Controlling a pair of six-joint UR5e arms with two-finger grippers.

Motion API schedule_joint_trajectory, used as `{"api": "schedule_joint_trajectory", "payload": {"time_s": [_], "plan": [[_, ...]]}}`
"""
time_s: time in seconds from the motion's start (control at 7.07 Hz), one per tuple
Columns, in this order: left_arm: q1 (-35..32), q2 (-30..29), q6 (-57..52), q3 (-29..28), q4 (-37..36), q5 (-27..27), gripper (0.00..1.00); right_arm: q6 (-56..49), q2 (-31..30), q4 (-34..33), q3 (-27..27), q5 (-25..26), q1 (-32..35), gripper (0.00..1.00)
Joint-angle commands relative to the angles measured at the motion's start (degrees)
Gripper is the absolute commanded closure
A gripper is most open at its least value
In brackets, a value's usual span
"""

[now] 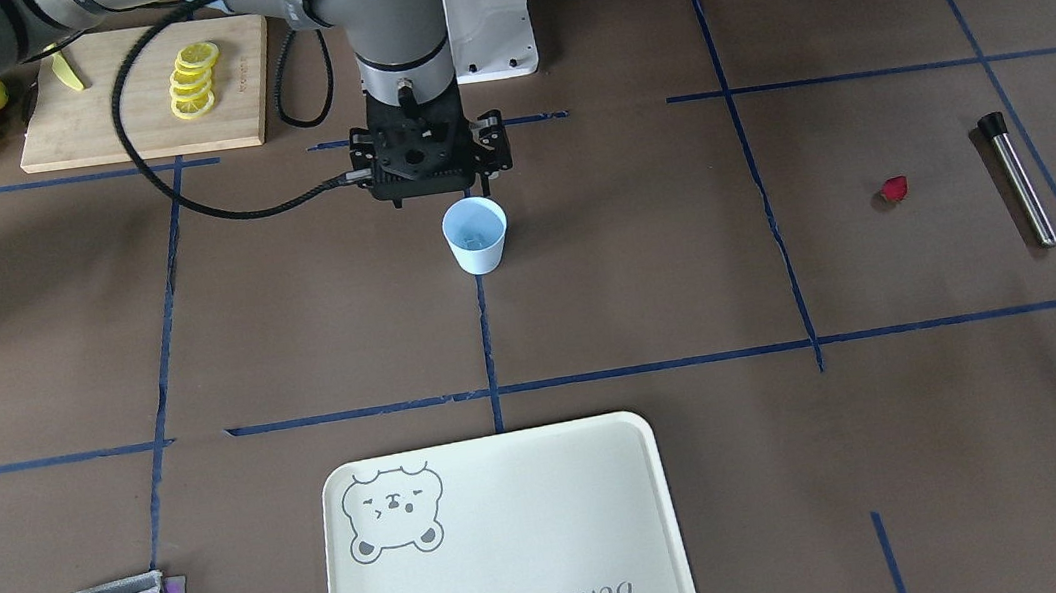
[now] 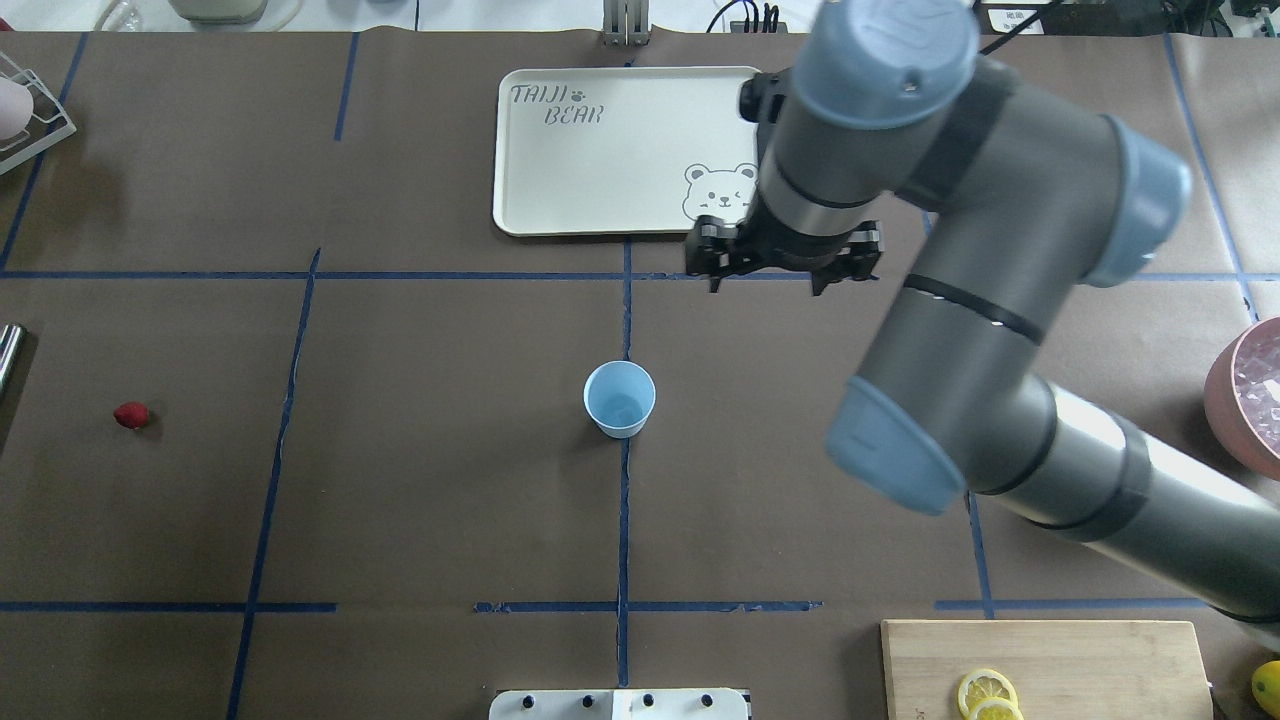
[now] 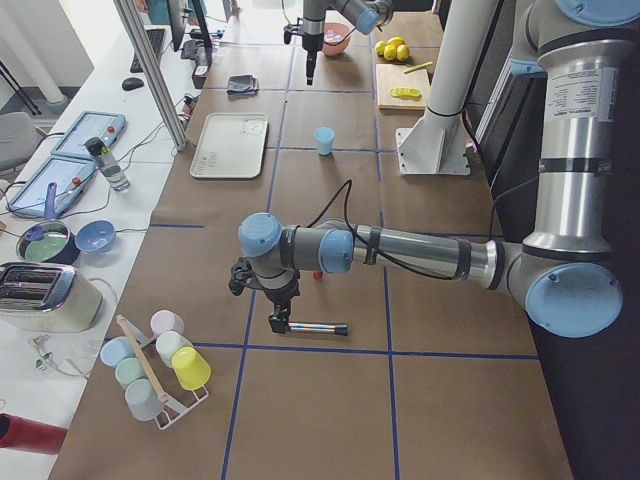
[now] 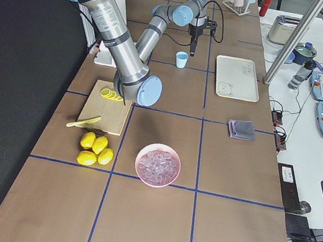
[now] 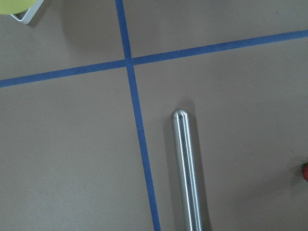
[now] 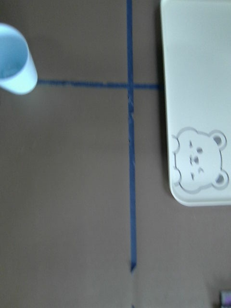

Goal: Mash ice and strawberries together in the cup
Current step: 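Move the empty right gripper back over the pink bowl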

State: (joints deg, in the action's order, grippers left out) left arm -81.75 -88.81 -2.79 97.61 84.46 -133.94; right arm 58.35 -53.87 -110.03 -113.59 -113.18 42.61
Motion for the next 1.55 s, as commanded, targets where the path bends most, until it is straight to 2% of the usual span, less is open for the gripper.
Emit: {"api": "schedule_joint_trajectory", "payload": {"time_s": [0.0, 0.14, 0.28, 0.42, 0.57, 0.71, 0.99, 1.27, 1.41], "plan": [[0.0, 0.1, 0.1, 0.5, 0.0, 0.0, 0.00, -15.4, -14.7, 0.6, -5.6, -2.8, 9.5, 0.00], [0.0, 0.1, 0.1, 0.6, 0.0, -0.1, 0.00, -26.2, -20.3, 2.3, -5.6, -8.0, 16.2, 0.00], [-0.1, 0.1, 0.2, 0.6, 0.0, -0.2, 0.00, -35.1, -27.0, 7.8, -5.4, -12.9, 22.4, 0.00], [0.0, 0.1, 0.2, 0.6, 0.0, -0.2, 0.00, -42.5, -31.8, 11.1, -4.9, -14.1, 26.3, 0.00], [0.0, 0.1, 0.2, 0.6, 0.0, -0.2, 0.00, -50.4, -33.4, 10.9, -4.8, -14.2, 28.9, 0.00], [0.0, 0.1, 0.2, 0.6, 0.0, -0.3, 0.00, -57.0, -37.2, 11.2, -4.0, -13.9, 30.1, 0.01], [0.0, 0.1, 0.1, 0.6, 0.0, -0.3, 0.00, -64.6, -39.5, 11.2, -1.2, -16.7, 31.8, 0.01], [0.0, 0.1, 0.2, 0.6, 0.0, -0.3, 0.00, -66.4, -41.1, 11.2, -0.4, -17.4, 32.6, 0.02], [0.0, 0.1, 0.2, 0.6, 0.0, -0.4, 0.00, -67.9, -41.1, 13.5, 2.8, -17.5, 32.6, 0.03]]}}
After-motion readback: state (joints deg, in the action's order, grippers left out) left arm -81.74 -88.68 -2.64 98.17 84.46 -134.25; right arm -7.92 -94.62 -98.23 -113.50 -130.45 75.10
